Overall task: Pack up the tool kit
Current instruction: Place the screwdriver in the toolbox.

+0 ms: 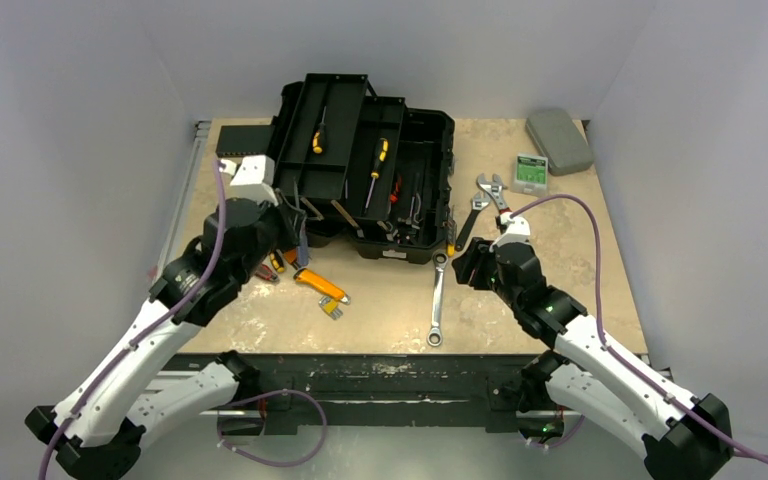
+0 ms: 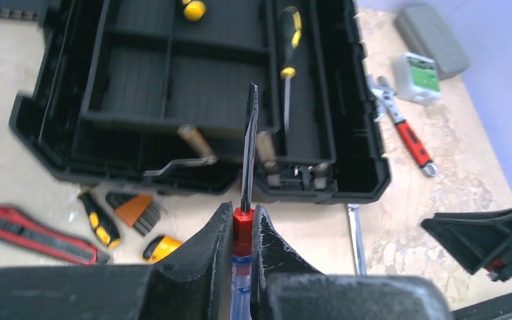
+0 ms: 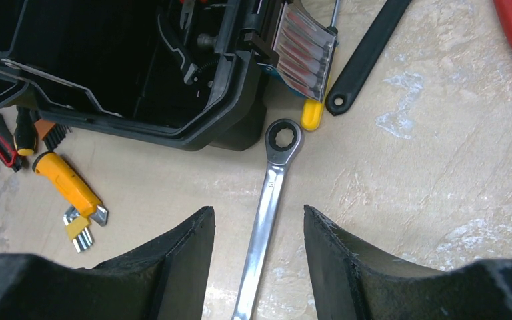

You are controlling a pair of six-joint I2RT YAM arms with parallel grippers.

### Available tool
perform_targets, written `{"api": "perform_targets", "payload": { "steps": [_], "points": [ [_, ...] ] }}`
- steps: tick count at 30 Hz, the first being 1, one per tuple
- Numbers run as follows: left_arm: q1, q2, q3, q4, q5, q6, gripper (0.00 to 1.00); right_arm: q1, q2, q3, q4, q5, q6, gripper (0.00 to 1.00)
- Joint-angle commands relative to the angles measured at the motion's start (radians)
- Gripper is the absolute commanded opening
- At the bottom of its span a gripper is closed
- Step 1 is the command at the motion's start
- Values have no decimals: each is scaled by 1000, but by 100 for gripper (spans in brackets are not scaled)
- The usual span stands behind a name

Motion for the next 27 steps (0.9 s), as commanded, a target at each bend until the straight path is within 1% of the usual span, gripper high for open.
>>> {"api": "perform_targets", "payload": {
  "steps": [1,3,7,10,15,19,21,27],
  "points": [
    [4,114,147,99,123,174,0,-2,-9,32,9,-1,-26,50],
    [5,192,215,115,132,209,0,-2,-9,37,3,7,-33,50],
    [14,316,389,108,57,288,0,-2,-20,33,-7,7,-34,50],
    [29,396,509,98,55,362,0,-2,-40,23,-9,1,-25,50],
    [82,521,654,116,99,458,0,-2,-67,10,-22,5,-18,50],
    [127,631,759,122,195,515,0,-2,-73,19,-40,13,-19,49],
    [145,693,824,107,247,554,0,-3,-72,25,-44,18,-20,49],
    [182,897,1024,30,292,593,0,-2,-57,40,-56,19,-20,49]
  ]
}}
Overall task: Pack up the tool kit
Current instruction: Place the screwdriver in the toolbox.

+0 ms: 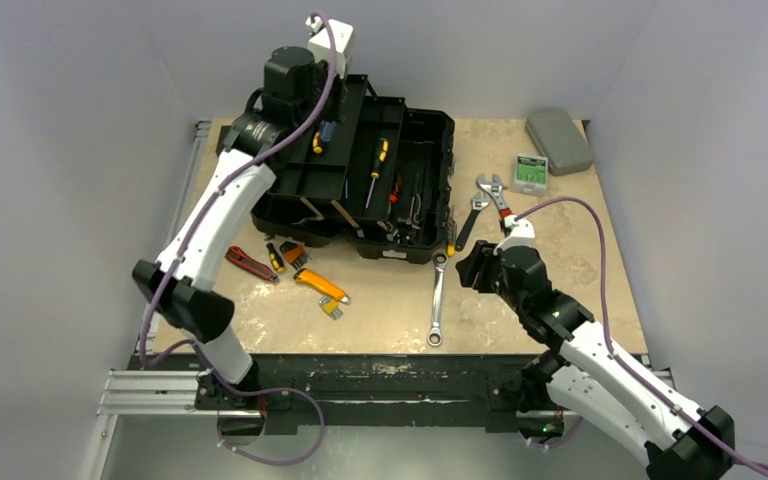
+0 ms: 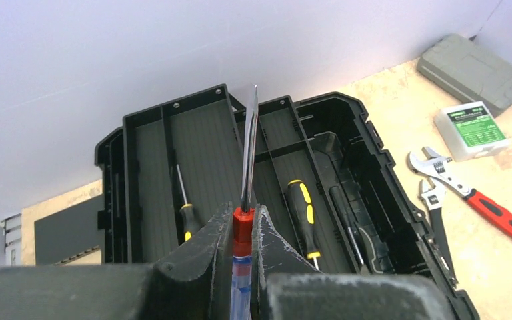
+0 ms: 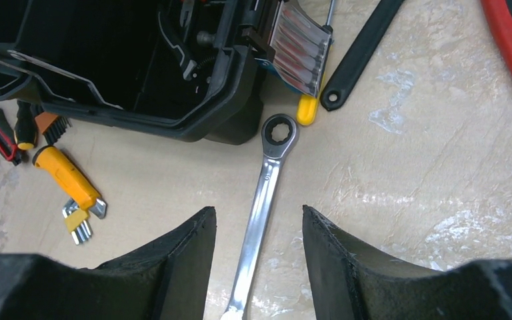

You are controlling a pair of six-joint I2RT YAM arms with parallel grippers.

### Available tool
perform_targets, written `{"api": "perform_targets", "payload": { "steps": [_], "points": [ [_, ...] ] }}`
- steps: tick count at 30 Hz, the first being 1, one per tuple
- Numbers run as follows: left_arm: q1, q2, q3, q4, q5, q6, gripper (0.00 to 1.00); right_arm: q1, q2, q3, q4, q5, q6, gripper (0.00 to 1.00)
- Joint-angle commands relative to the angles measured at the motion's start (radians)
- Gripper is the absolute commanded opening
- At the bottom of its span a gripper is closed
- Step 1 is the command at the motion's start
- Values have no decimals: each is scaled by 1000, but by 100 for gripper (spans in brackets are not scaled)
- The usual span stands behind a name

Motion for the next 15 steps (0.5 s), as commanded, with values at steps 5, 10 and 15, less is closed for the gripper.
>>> {"api": "perform_targets", "payload": {
  "steps": [5,10,15],
  "points": [
    [43,179,149,-20,38,40,0,-3,11,32,-8,18,8,49],
    [68,239,155,-8,54,5,0,-3,26,31,2,18,16,49],
    [93,286,159,-26,36,-75,0,-2,53,32,22,12,19,49]
  ]
}}
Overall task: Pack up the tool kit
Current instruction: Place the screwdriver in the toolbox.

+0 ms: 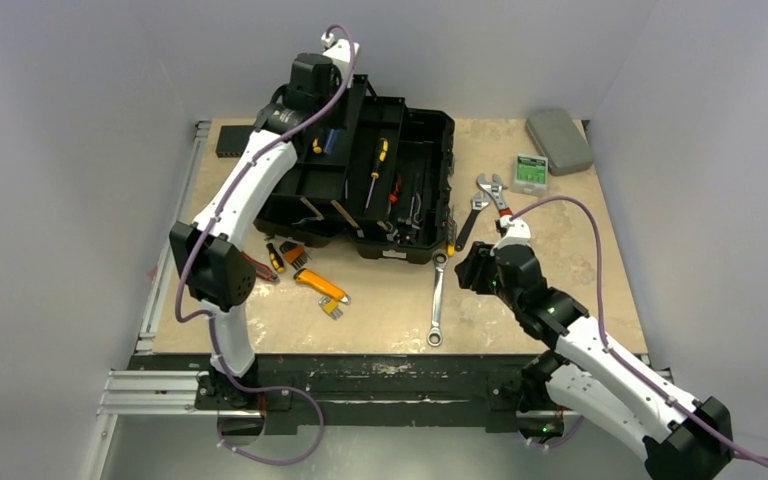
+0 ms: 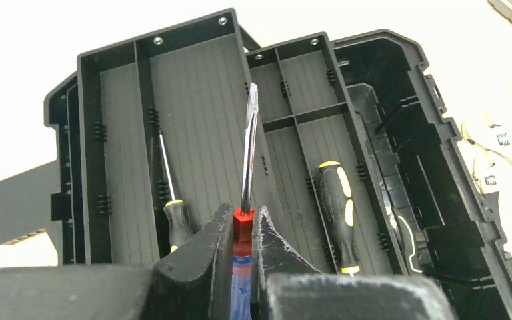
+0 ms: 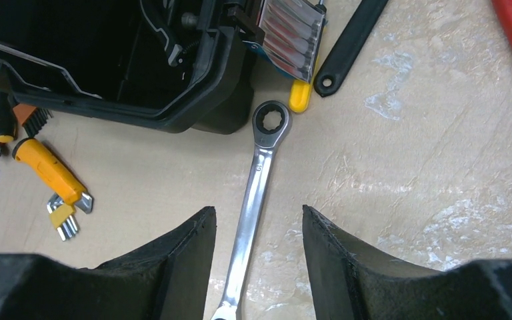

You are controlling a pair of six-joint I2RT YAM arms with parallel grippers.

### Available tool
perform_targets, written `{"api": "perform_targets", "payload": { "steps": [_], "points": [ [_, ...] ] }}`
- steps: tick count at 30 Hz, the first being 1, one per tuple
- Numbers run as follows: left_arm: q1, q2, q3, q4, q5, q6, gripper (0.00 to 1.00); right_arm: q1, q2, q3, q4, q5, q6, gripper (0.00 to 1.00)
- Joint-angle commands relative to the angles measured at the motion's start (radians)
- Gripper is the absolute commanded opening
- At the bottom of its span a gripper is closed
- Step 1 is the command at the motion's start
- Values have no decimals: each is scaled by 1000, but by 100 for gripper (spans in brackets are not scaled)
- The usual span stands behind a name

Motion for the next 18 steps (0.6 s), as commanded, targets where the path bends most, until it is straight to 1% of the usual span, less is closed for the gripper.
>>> {"api": "perform_targets", "payload": {
  "steps": [1,4,5,7,8,9,11,14,18],
  "points": [
    [28,24,60,15,-10,-79,0,-2,19,31,45,8,12,49],
    [39,48,75,9,-14,-104,0,-3,36,32,58,0,13,49],
    [42,59,88,1,-15,-115,2,-3,41,32,60,-1,14,49],
    [44,80,115,-21,-14,-133,13,-3,49,33,64,1,13,49],
    [46,89,127,-32,-12,-143,19,-3,52,30,67,1,13,49],
    [46,95,134,-43,-9,-152,28,-2,54,29,70,2,13,49],
    [47,108,150,-63,-10,-178,38,-3,59,25,76,-1,15,49],
    [50,115,173,-89,-7,-202,62,-2,65,25,80,-7,16,49],
    [51,88,212,-122,8,-206,79,-2,60,27,76,-8,15,49]
  ]
}}
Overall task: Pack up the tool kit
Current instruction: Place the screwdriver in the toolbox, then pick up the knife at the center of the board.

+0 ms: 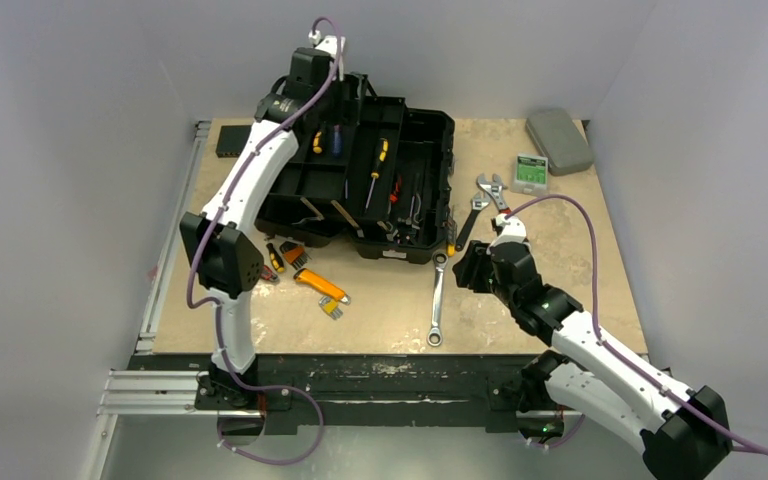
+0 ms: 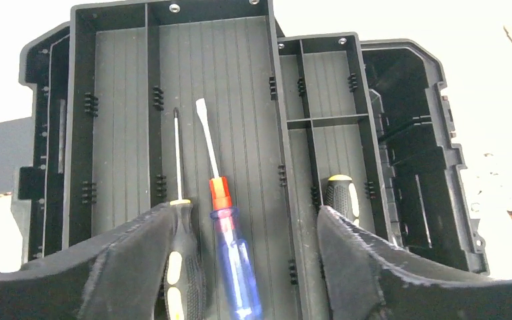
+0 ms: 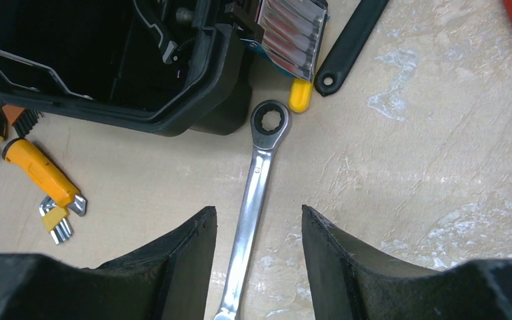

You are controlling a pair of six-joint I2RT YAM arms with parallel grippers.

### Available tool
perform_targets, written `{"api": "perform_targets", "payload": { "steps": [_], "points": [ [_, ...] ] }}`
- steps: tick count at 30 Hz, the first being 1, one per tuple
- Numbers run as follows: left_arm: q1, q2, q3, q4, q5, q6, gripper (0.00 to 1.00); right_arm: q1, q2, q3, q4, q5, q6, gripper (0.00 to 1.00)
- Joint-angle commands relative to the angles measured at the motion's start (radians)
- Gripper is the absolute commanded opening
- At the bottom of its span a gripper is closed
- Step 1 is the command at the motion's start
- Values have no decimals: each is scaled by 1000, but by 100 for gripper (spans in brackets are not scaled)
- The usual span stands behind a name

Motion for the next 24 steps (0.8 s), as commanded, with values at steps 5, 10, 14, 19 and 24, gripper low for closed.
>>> {"api": "perform_targets", "payload": {
  "steps": [5,10,14,19,24],
  "points": [
    [6,-143,75,-35,136,-55,91,-2,-23,25,32,0,7,49],
    [7,-291,-9,-1,175,-120,100,-2,-43,24,20,-5,8,49],
    [6,-418,-143,45,187,-210,100,-2,-66,21,8,-1,10,49],
    [-7,-607,-412,117,210,-374,100,-2,-92,11,-5,-2,18,49],
    [-76,-835,-697,176,94,-437,100,-2,-108,1,-7,-9,20,49]
  ]
}}
